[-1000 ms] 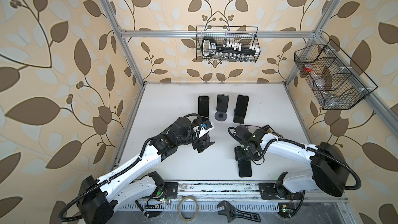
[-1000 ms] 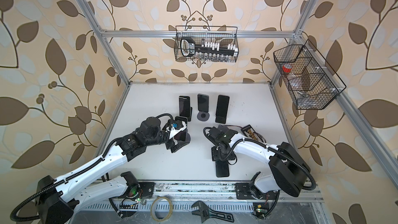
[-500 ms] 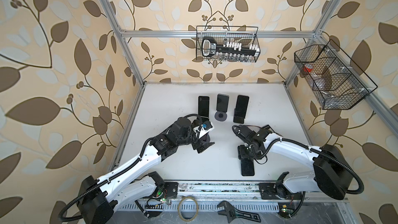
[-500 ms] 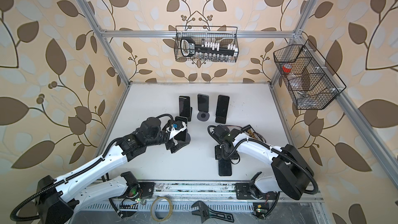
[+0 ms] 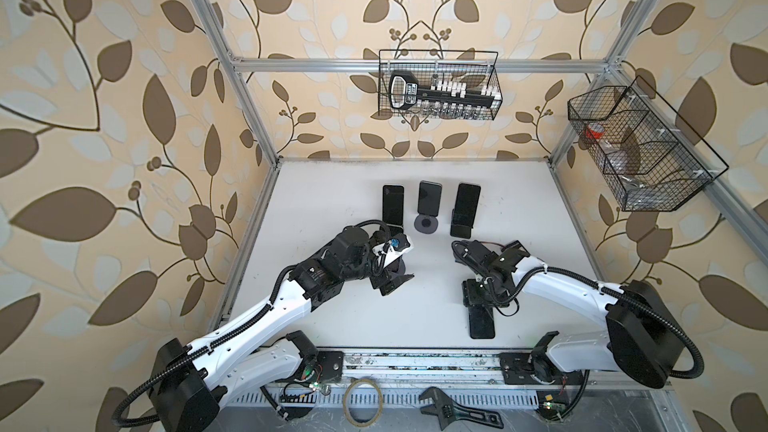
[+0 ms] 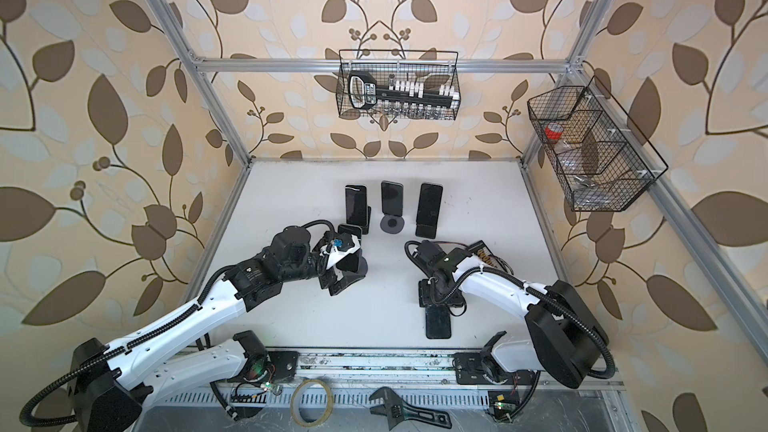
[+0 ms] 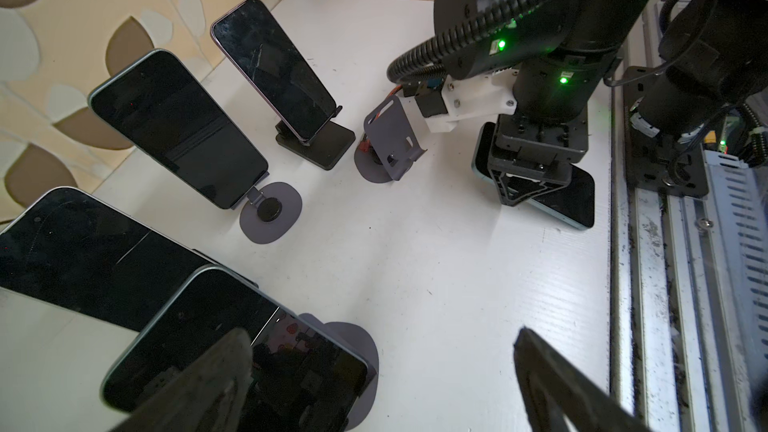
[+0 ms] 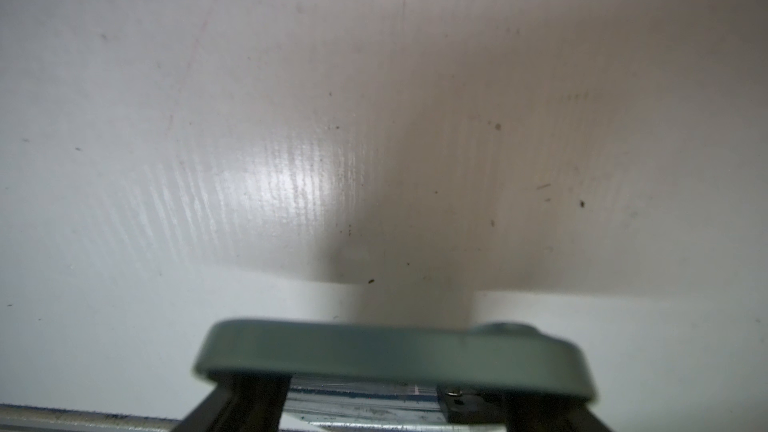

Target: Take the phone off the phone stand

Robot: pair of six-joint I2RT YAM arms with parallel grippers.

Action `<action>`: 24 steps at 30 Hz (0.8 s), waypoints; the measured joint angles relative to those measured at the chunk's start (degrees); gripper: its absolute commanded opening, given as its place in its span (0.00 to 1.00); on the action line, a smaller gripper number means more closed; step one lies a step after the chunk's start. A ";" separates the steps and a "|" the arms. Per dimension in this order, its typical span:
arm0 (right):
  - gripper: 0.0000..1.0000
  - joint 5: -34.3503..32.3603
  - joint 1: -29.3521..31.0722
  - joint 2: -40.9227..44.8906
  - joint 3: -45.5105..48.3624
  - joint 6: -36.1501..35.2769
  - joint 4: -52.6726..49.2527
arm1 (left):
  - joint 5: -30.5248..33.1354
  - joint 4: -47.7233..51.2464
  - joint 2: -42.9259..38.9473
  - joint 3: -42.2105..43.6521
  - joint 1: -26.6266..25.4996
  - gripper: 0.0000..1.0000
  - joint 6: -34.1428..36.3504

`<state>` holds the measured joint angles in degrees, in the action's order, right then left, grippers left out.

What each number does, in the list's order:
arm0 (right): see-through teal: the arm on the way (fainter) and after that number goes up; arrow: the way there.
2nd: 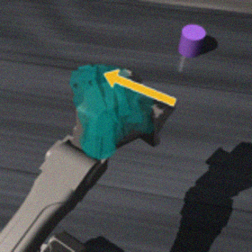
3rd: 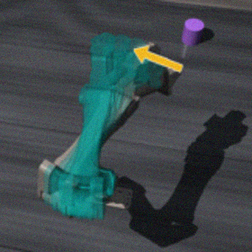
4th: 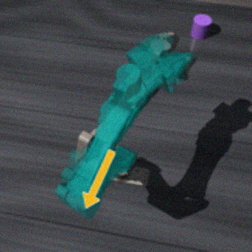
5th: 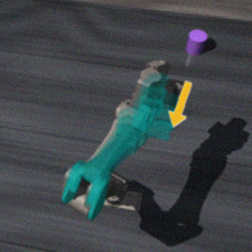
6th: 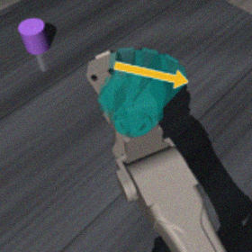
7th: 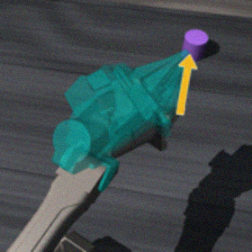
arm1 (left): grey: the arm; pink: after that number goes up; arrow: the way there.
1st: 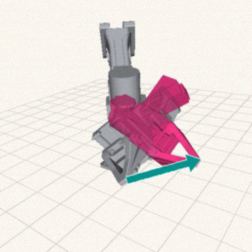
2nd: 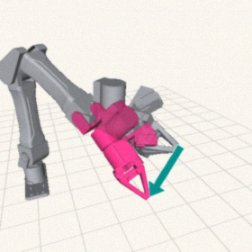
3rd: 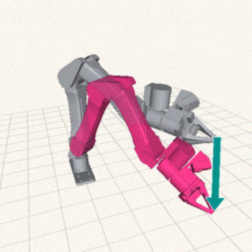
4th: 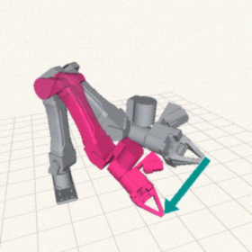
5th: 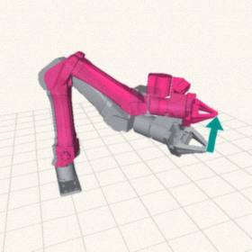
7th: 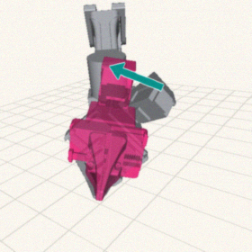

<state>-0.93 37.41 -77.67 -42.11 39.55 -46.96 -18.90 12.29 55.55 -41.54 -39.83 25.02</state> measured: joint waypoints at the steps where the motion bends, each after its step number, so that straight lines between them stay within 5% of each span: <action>1: 0.59 -0.11 -0.20 0.11 0.11 0.00 -0.02 | 0.00 0.02 0.00 0.00 0.00 0.98 0.00; 24: 0.61 -0.55 -1.18 -0.94 0.55 0.28 2.05 | -0.02 0.52 0.00 0.00 0.00 0.98 0.04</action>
<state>-1.48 36.23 -78.61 -41.56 39.83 -44.91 -18.92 12.82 55.55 -41.54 -39.83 25.06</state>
